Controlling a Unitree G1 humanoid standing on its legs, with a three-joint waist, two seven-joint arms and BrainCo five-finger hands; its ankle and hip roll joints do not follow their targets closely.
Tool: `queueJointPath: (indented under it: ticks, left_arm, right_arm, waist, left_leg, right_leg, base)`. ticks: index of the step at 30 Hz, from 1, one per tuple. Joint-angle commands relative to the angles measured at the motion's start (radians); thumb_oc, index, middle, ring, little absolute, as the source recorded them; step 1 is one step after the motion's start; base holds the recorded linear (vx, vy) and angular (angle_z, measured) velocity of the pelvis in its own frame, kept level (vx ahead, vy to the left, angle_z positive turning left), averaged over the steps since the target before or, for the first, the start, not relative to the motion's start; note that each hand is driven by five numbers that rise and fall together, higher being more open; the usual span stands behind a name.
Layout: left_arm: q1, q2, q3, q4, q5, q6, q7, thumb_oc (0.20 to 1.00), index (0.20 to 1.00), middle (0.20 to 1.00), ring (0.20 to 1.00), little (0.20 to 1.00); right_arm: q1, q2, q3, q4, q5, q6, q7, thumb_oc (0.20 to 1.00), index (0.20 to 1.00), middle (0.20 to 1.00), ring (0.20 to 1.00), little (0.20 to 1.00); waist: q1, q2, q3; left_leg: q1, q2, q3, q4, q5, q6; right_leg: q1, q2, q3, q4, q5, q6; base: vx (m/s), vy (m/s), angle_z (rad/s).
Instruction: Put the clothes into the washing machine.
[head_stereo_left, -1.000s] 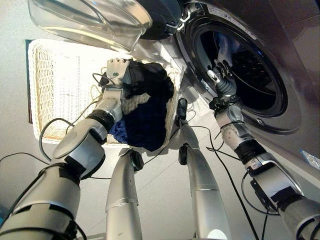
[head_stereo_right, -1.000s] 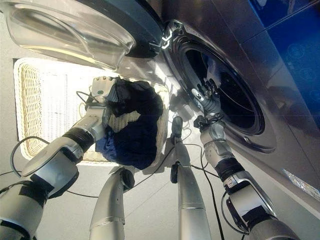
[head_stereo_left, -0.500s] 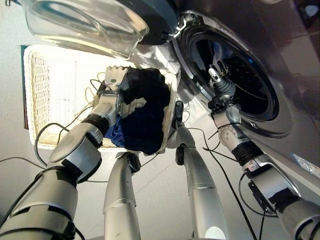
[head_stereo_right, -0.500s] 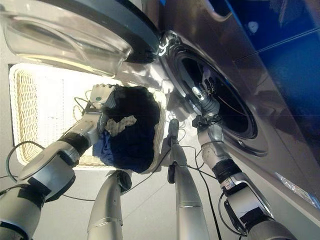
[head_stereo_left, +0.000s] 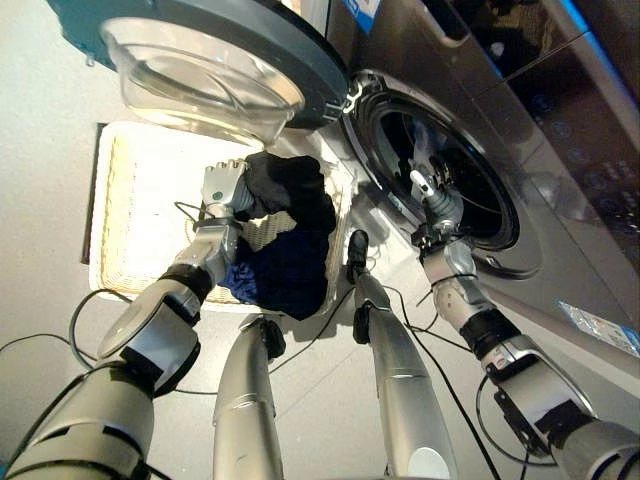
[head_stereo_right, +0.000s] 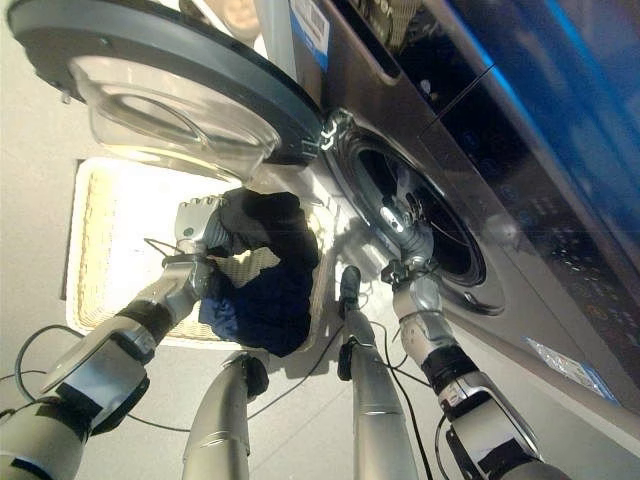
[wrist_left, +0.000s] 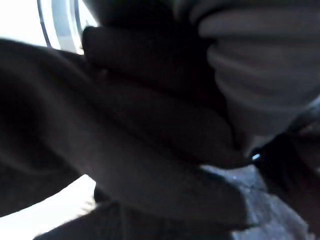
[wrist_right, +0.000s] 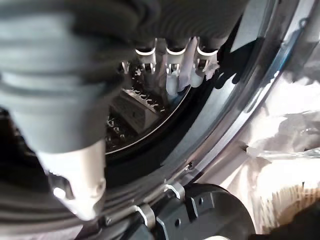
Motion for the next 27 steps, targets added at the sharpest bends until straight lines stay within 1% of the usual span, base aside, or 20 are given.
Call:
queueJointPath:
  ticks: [1, 2, 3, 5, 6, 8, 9, 10, 11, 12, 13, 14, 15, 16, 17, 20, 21, 22, 25, 27]
  left_arm:
    - [-0.002, 0.024, 0.054, -0.055, 0.026, -0.059, 0.087, 0.2, 0.2, 0.2, 0.2, 0.2]
    - [0.002, 0.025, 0.057, -0.062, 0.02, -0.064, 0.088, 0.2, 0.2, 0.2, 0.2, 0.2]
    - [0.016, 0.025, 0.075, -0.075, 0.003, -0.09, 0.094, 0.2, 0.2, 0.2, 0.2, 0.2]
    - [0.034, 0.027, 0.09, -0.092, -0.009, -0.113, 0.102, 0.2, 0.2, 0.2, 0.2, 0.2]
    - [0.052, 0.028, 0.109, -0.115, -0.004, -0.135, 0.111, 0.2, 0.2, 0.2, 0.2, 0.2]
    - [0.059, 0.028, 0.119, -0.13, 0.01, -0.148, 0.118, 0.2, 0.2, 0.2, 0.2, 0.2]
    - [0.063, 0.029, 0.123, -0.14, 0.02, -0.157, 0.124, 0.2, 0.2, 0.2, 0.2, 0.2]
    - [0.074, 0.031, 0.129, -0.163, 0.043, -0.182, 0.144, 0.2, 0.2, 0.2, 0.2, 0.2]
    - [0.074, 0.031, 0.129, -0.163, 0.043, -0.182, 0.144, 0.2, 0.2, 0.2, 0.2, 0.2]
    - [0.094, 0.038, 0.147, -0.206, 0.075, -0.213, 0.152, 0.2, 0.2, 0.2, 0.2, 0.2]
    - [0.097, 0.04, 0.148, -0.212, 0.08, -0.217, 0.153, 0.2, 0.2, 0.2, 0.2, 0.2]
    - [0.111, 0.055, 0.151, -0.233, 0.097, -0.252, 0.166, 0.2, 0.2, 0.2, 0.2, 0.2]
    - [0.114, 0.06, 0.151, -0.239, 0.101, -0.263, 0.171, 0.2, 0.2, 0.2, 0.2, 0.2]
    - [0.122, 0.072, 0.151, -0.251, 0.114, -0.287, 0.181, 0.2, 0.2, 0.2, 0.2, 0.2]
    - [0.126, 0.085, 0.145, -0.264, 0.133, -0.318, 0.2, 0.2, 0.2, 0.2, 0.2, 0.2]
    - [0.126, 0.088, 0.143, -0.266, 0.136, -0.323, 0.203, 0.2, 0.2, 0.2, 0.2, 0.2]
    - [0.125, 0.109, 0.114, -0.307, 0.148, -0.345, 0.218, 0.2, 0.2, 0.2, 0.2, 0.2]
    - [0.126, 0.117, 0.106, -0.326, 0.152, -0.357, 0.222, 0.2, 0.2, 0.2, 0.2, 0.2]
    - [0.134, 0.126, 0.097, -0.372, 0.168, -0.376, 0.226, 0.2, 0.2, 0.2, 0.2, 0.2]
    - [0.137, 0.133, 0.081, -0.427, 0.173, -0.388, 0.205, 0.2, 0.2, 0.2, 0.2, 0.2]
  right_arm:
    - [0.014, -0.029, -0.041, -0.111, -0.052, -0.037, -0.007, 1.0, 1.0, 1.0, 1.0, 1.0]
    - [0.017, -0.027, -0.039, -0.112, -0.058, -0.036, -0.01, 1.0, 1.0, 1.0, 1.0, 1.0]
    - [0.026, -0.027, -0.038, -0.117, -0.066, -0.03, -0.012, 1.0, 1.0, 1.0, 1.0, 1.0]
    - [0.037, -0.028, -0.036, -0.122, -0.091, -0.028, -0.003, 1.0, 1.0, 1.0, 1.0, 1.0]
    - [0.042, -0.033, -0.028, -0.134, -0.114, -0.014, 0.049, 1.0, 1.0, 1.0, 1.0, 1.0]
    - [0.042, -0.034, -0.02, -0.14, -0.153, -0.01, 0.059, 1.0, 1.0, 1.0, 1.0, 1.0]
    - [0.04, -0.038, -0.011, -0.143, -0.213, 0.008, 0.071, 1.0, 1.0, 1.0, 1.0, 1.0]
    - [0.031, -0.059, 0.018, -0.149, -0.357, 0.071, 0.086, 1.0, 1.0, 1.0, 1.0, 1.0]
    - [0.031, -0.059, 0.018, -0.149, -0.357, 0.071, 0.086, 1.0, 1.0, 1.0, 1.0, 1.0]
    - [0.015, -0.111, 0.069, -0.146, -0.528, 0.13, 0.107, 1.0, 1.0, 1.0, 1.0, 1.0]
    - [0.014, -0.117, 0.076, -0.148, -0.545, 0.142, 0.112, 1.0, 1.0, 1.0, 1.0, 1.0]
    - [0.01, -0.158, 0.104, -0.134, -0.6, 0.185, 0.169, 1.0, 1.0, 1.0, 1.0, 1.0]
    - [0.008, -0.168, 0.112, -0.128, -0.609, 0.187, 0.186, 1.0, 1.0, 1.0, 1.0, 1.0]
    - [0.001, -0.198, 0.131, -0.113, -0.656, 0.228, 0.24, 1.0, 1.0, 1.0, 1.0, 1.0]
    - [-0.019, -0.239, 0.173, -0.084, -0.744, 0.251, 0.25, 1.0, 1.0, 1.0, 1.0, 1.0]
    - [-0.024, -0.246, 0.181, -0.079, -0.759, 0.253, 0.248, 1.0, 1.0, 1.0, 1.0, 1.0]
    - [-0.064, -0.288, 0.245, -0.071, -0.853, 0.273, 0.217, 1.0, 1.0, 1.0, 1.0, 1.0]
    - [-0.08, -0.296, 0.258, -0.08, -0.872, 0.277, 0.205, 1.0, 1.0, 1.0, 1.0, 1.0]
    - [-0.108, -0.301, 0.27, -0.108, -0.911, 0.289, 0.212, 1.0, 1.0, 1.0, 1.0, 1.0]
    - [-0.136, -0.3, 0.285, -0.123, -0.924, 0.289, 0.208, 1.0, 1.0, 1.0, 1.0, 1.0]
  waist:
    - [0.04, 0.032, 0.01]
    - [0.041, 0.033, 0.01]
    - [0.046, 0.034, 0.01]
    - [0.049, 0.035, 0.01]
    - [0.054, 0.037, 0.01]
    - [0.057, 0.037, 0.01]
    - [0.059, 0.037, 0.01]
    - [0.065, 0.037, 0.01]
    - [0.065, 0.037, 0.01]
    - [0.076, 0.035, 0.01]
    - [0.077, 0.035, 0.01]
    - [0.085, 0.032, 0.01]
    - [0.087, 0.031, 0.01]
    - [0.092, 0.027, 0.01]
    - [0.1, 0.022, 0.01]
    - [0.101, 0.021, 0.01]
    - [0.111, 0.016, 0.01]
    - [0.114, 0.018, 0.01]
    - [0.119, 0.021, 0.01]
    - [0.126, 0.029, 0.01]
  left_leg:
    - [0.071, -0.022, -0.001, -0.138, 0.097, -0.135]
    - [0.075, -0.023, -0.002, -0.137, 0.096, -0.133]
    - [0.085, -0.025, -0.004, -0.137, 0.093, -0.13]
    - [0.095, -0.027, -0.009, -0.136, 0.09, -0.127]
    - [0.105, -0.03, -0.013, -0.137, 0.087, -0.125]
    - [0.107, -0.032, -0.016, -0.135, 0.085, -0.124]
    - [0.111, -0.034, -0.019, -0.136, 0.084, -0.124]
    - [0.113, -0.035, -0.023, -0.135, 0.083, -0.123]
    - [0.113, -0.035, -0.023, -0.135, 0.083, -0.123]
    - [0.12, -0.035, -0.028, -0.131, 0.079, -0.121]
    - [0.121, -0.035, -0.029, -0.131, 0.078, -0.12]
    - [0.127, -0.034, -0.033, -0.127, 0.075, -0.119]
    - [0.128, -0.034, -0.034, -0.126, 0.074, -0.119]
    - [0.13, -0.034, -0.039, -0.12, 0.071, -0.118]
    - [0.133, -0.033, -0.041, -0.117, 0.069, -0.117]
    - [0.133, -0.033, -0.043, -0.116, 0.068, -0.116]
    - [0.136, -0.032, -0.051, -0.109, 0.063, -0.114]
    - [0.136, -0.034, -0.055, -0.105, 0.062, -0.113]
    - [0.135, -0.037, -0.062, -0.102, 0.059, -0.115]
    - [0.14, -0.042, -0.068, -0.104, 0.057, -0.116]
  right_leg:
    - [0.037, -0.06, -0.101, 0.153, -0.137, 0.14]
    - [0.041, -0.06, -0.102, 0.155, -0.14, 0.14]
    - [0.053, -0.063, -0.105, 0.158, -0.145, 0.139]
    - [0.064, -0.063, -0.105, 0.161, -0.15, 0.138]
    - [0.077, -0.065, -0.109, 0.161, -0.155, 0.137]
    - [0.08, -0.066, -0.111, 0.162, -0.157, 0.136]
    - [0.085, -0.067, -0.113, 0.161, -0.158, 0.136]
    - [0.09, -0.069, -0.117, 0.161, -0.16, 0.136]
    - [0.09, -0.069, -0.117, 0.161, -0.16, 0.136]
    - [0.101, -0.075, -0.124, 0.16, -0.162, 0.135]
    - [0.103, -0.076, -0.126, 0.16, -0.163, 0.135]
    - [0.113, -0.079, -0.132, 0.163, -0.166, 0.135]
    - [0.115, -0.079, -0.134, 0.164, -0.166, 0.135]
    - [0.12, -0.081, -0.138, 0.165, -0.168, 0.135]
    - [0.128, -0.082, -0.145, 0.164, -0.169, 0.135]
    - [0.129, -0.082, -0.146, 0.165, -0.169, 0.135]
    - [0.136, -0.082, -0.151, 0.167, -0.171, 0.134]
    - [0.137, -0.081, -0.15, 0.171, -0.173, 0.133]
    - [0.139, -0.081, -0.149, 0.17, -0.176, 0.133]
    - [0.144, -0.084, -0.148, 0.167, -0.176, 0.134]
  base:
    - [0.02, 0.014, 0.04]
    - [0.02, 0.014, 0.06]
    - [0.03, 0.016, 0.1]
    - [0.03, 0.011, 0.06]
    - [0.0, 0.0, 0.0]
    - [0.0, 0.0, 0.0]
    - [0.02, -0.017, 0.05]
    - [0.02, -0.016, 0.04]
    - [0.03, -0.047, 0.12]
    - [0.02, -0.042, 0.13]
    - [0.04, -0.09, 0.2]
    - [0.03, -0.067, 0.13]
    - [0.04, -0.096, 0.12]
    - [0.03, -0.098, 0.11]
    - [0.02, -0.086, 0.09]
    - [0.01, -0.047, 0.15]
    - [0.02, -0.079, 0.01]
    - [0.03, -0.082, 0.05]
    - [0.01, -0.026, 0.07]
    - [0.02, -0.033, 0.06]
